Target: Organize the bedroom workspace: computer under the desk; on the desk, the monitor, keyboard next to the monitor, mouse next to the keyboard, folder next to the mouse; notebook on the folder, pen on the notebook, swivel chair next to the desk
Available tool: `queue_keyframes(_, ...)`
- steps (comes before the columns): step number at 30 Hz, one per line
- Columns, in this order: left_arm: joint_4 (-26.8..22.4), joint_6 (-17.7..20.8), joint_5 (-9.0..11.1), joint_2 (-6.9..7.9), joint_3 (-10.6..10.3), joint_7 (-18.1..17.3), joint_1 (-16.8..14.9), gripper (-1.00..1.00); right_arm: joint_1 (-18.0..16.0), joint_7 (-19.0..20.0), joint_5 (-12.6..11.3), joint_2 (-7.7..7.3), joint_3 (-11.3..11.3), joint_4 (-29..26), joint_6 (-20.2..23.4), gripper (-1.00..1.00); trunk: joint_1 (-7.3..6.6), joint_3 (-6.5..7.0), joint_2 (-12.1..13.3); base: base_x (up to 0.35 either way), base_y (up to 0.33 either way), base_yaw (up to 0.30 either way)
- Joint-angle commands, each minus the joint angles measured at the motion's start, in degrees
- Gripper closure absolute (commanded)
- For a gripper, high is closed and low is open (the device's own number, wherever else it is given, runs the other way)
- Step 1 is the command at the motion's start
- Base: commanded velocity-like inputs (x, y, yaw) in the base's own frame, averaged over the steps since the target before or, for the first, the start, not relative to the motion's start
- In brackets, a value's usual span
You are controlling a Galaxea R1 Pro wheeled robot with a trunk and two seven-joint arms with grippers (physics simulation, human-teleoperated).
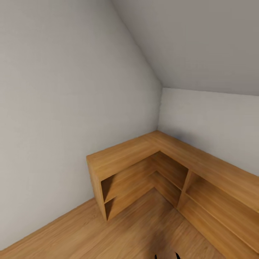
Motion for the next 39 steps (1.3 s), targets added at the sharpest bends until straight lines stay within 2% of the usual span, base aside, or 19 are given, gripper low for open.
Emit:
queue_keyframes(1, -0.08, -0.31, 0.59, 0.07, -0.32, 0.32, 0.0, -1.0, -0.04, -0.36, -0.19, 0.04, 0.49, 0.08, -0.07, -1.0, 0.01, -0.07, -0.06, 0.001, 0.0, -0.291)
queue_keyframes(9, -0.07, -0.31, 0.59, 0.08, -0.32, 0.3, 0.0, -1.0, -0.04, -0.35, -0.25, 0.04, 0.51, 0.08, 0.0, -1.0, 0.01, -0.07, -0.06, 0.102, 0.0, -0.292)
queue_keyframes(30, 0.62, -0.31, 0.52, 0.07, -0.3, 0.31, 0.07, -1.0, -0.03, -0.34, -0.26, 0.04, 0.43, 0.08, -0.05, -1.0, 0.01, -0.07, -0.06, 0.308, 0.0, -0.293)
queue_keyframes(39, 0.73, -0.31, 0.51, -0.01, -0.31, 0.31, 0.08, -1.0, -0.03, -0.3, -0.24, 0.04, 0.43, 0.08, -0.08, -1.0, 0.01, -0.07, -0.06, 0.089, 0.0, -0.293)
